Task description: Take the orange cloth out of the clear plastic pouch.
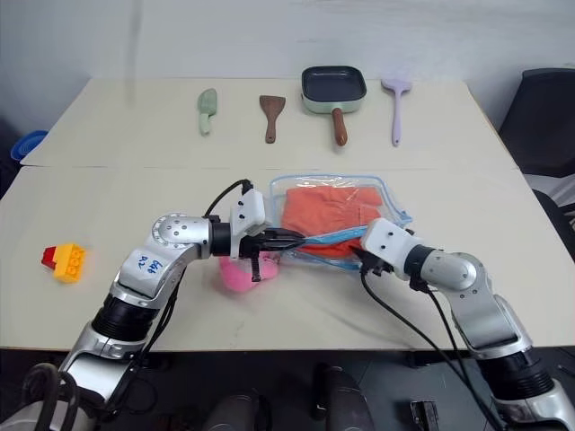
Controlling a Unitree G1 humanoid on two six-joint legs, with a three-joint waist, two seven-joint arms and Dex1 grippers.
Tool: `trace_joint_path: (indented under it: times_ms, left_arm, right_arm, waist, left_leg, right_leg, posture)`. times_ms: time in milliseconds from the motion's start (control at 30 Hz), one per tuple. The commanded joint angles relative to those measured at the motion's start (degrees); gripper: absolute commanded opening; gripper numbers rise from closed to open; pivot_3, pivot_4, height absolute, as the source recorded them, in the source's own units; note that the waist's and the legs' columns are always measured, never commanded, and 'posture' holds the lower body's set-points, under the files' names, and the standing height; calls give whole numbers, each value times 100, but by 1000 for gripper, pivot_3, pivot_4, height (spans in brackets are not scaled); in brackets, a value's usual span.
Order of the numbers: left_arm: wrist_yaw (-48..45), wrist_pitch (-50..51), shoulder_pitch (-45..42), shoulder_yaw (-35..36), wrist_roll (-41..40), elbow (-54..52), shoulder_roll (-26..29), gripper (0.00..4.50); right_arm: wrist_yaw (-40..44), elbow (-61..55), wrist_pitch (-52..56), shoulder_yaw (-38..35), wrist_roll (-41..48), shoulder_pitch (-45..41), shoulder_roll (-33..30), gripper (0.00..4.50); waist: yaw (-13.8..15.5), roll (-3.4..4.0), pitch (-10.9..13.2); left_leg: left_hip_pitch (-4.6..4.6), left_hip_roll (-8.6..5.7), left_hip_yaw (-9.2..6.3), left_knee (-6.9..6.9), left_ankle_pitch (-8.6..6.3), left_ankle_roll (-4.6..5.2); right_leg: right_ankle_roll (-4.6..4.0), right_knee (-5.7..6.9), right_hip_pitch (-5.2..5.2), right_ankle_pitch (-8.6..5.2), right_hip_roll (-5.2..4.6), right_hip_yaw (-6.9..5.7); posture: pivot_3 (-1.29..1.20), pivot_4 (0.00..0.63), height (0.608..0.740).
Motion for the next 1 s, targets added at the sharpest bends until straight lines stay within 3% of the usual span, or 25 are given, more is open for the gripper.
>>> trace_joint_path:
  times_ms: [33,133,467,700,800,867,1000]
  left_arm:
    - [6,-65,-132,30,-10,-136,-16,0]
    - [20,-75,-192,24,1,-84,-46,0]
    - [-26,-212,-328,62,35,161,-10,0]
    - [-40,-204,-376,44,4,163,-58,0]
    - [-60,-185,-394,36,-9,139,-72,0]
    - [-71,-164,-413,43,-18,129,-76,0]
    - [-87,-155,-431,58,-30,131,-73,0]
  right_arm:
    - [-16,87,-633,111,-456,-37,-133,1806]
    - [-110,325,-1080,185,-809,-80,-148,1806]
    - [62,228,-1458,-74,-809,54,-216,1806]
    - [-236,691,-2039,253,-1557,-144,-19,1806]
    - [-359,869,-2163,433,-1881,-303,119,2365]
    - [-405,918,-2209,532,-2015,-333,234,3005]
    - [-513,1060,-2228,672,-2178,-489,495,3005]
  waist:
    - [-1,0,0]
    - [-13,0,0]
    - [-8,0,0]
    - [-13,0,0]
    - [-20,0,0]
    - [-21,0,0]
    - [-22,0,0]
  left_leg:
    - [0,0,0,0,0,0]
    - [1,1,4,0,0,-1]
    - [1,2,4,1,1,-2]
    - [1,1,5,0,1,-2]
    - [2,2,7,0,2,-3]
    - [1,2,8,0,2,-4]
    - [1,3,8,1,2,-5]
  right_leg:
    - [0,0,0,0,1,0]
    - [0,1,0,0,3,0]
    - [0,1,0,0,2,0]
    - [0,1,0,0,2,1]
    - [-1,2,-1,0,3,1]
    - [-1,4,-1,-1,3,1]
    - [-1,4,0,-1,2,0]
  posture:
    - [0,150,740]
    - [0,150,740]
    - [0,150,740]
    - [0,150,740]
    - [0,150,740]
    - [0,150,740]
    - [0,150,740]
